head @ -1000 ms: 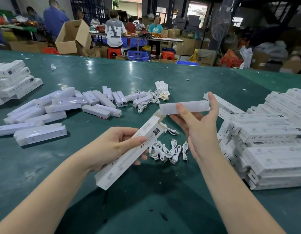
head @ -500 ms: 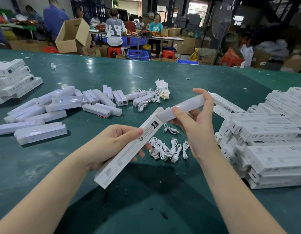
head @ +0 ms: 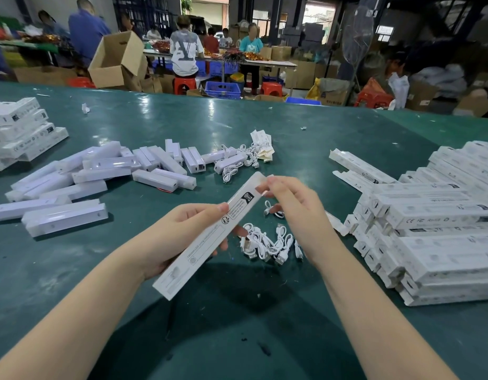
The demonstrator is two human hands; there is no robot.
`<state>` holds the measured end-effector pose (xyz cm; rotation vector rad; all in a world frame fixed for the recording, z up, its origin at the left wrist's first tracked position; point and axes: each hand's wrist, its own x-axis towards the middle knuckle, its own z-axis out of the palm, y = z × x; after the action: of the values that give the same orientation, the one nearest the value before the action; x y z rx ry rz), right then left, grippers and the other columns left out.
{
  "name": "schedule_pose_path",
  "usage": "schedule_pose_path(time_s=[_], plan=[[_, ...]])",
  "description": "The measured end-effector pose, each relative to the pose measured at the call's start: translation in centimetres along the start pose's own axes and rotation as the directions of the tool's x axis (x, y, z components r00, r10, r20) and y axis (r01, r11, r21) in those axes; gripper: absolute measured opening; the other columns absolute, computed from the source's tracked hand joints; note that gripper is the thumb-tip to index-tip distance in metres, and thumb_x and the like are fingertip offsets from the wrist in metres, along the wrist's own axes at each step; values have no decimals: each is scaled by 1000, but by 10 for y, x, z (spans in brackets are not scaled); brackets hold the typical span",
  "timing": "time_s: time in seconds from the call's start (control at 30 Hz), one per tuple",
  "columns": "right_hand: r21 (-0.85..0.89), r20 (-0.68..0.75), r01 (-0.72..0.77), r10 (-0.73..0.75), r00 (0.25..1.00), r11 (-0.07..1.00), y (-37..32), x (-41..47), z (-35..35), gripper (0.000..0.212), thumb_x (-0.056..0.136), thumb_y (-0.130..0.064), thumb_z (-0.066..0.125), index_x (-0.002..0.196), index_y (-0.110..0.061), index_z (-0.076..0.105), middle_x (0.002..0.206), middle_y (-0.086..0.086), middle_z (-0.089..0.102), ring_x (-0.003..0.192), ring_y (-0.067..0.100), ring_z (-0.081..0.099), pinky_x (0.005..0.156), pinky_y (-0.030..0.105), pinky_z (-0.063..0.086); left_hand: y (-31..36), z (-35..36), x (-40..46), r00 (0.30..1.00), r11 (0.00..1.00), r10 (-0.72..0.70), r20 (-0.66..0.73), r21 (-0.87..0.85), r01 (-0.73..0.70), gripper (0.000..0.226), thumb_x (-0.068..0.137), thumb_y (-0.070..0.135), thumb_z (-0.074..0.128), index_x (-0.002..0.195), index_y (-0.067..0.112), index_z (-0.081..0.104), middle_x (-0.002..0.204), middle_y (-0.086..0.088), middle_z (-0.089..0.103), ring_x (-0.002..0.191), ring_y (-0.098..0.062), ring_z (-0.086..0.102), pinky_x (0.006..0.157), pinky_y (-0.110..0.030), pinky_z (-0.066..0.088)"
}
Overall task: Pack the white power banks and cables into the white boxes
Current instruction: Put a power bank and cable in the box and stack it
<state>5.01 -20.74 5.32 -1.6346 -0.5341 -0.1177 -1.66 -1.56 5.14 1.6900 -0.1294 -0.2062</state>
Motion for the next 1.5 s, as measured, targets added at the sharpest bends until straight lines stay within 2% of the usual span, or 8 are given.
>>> schedule_pose_path(time_s=[0.13,0.33,0.63,0.93,1.13,1.27,1.37,1.5], plan=[[24,54,-58,57,997,998,-4,-2,2,30,89,-45,46,78,-38,73,105,-10,69,96,-1,60,76,23,54,-1,-1,-1,1000,1000,3,-10,3,-3,50,81,65,55,108,28,73,107,-26,66,66,-15,57,68,-31,48],[85,89,-58,50,995,995,-3,-4,1,32,100,-6,44,102,-29,66,107,4,68,83,9,66,75,27,54,-2,3,1,1000,994,2,11,-107,-1,40,91,49,48,118,27,66,113,-9,71,68,-13,60,62,-23,52],[78,56,5,-10,998,997,-4,-8,3,25,96,0,55,93,-17,73,82,-5,76,75,9,70,70,18,53,0,7,-3,999,996,19,31,-86,-17,30,95,42,46,115,35,66,105,-9,73,64,-13,57,57,-21,50],[91,196,-90,71,978,992,0,-12,14,38,100,-3,46,128,-24,61,116,-4,70,102,12,67,93,34,55,-2,6,1,992,988,52,-112,-136,-67,29,98,40,45,112,29,69,103,-12,73,60,-14,55,55,-23,50],[-331,20,-34,43,999,943,15,-4,-1,33,94,-8,51,103,-37,65,101,-12,66,83,8,62,81,29,52,-2,5,4,965,990,42,-259,-116,-75,30,103,37,38,121,22,58,100,-7,75,62,-14,61,55,-24,53],[-702,194,-16,213,957,712,28,-2,-5,34,93,-17,51,122,-24,67,109,-2,66,106,13,56,94,33,45,-2,3,3,953,991,40,-299,-112,-77,29,104,35,37,122,22,56,97,-7,74,59,-15,61,53,-24,52],[-748,293,47,266,918,662,27,-6,4,36,94,-25,50,126,-24,65,91,-5,61,112,20,53,97,35,43,-3,3,4,954,994,38,-299,-86,-66,29,104,35,37,121,22,56,96,-7,75,56,-13,59,52,-22,50],[-755,344,113,243,907,646,26,-8,9,41,88,-48,60,125,-29,64,122,-3,61,126,18,45,109,38,33,-5,3,5,952,997,48,-301,-45,-65,29,104,36,37,120,22,56,95,-6,75,57,-12,59,53,-22,50]])
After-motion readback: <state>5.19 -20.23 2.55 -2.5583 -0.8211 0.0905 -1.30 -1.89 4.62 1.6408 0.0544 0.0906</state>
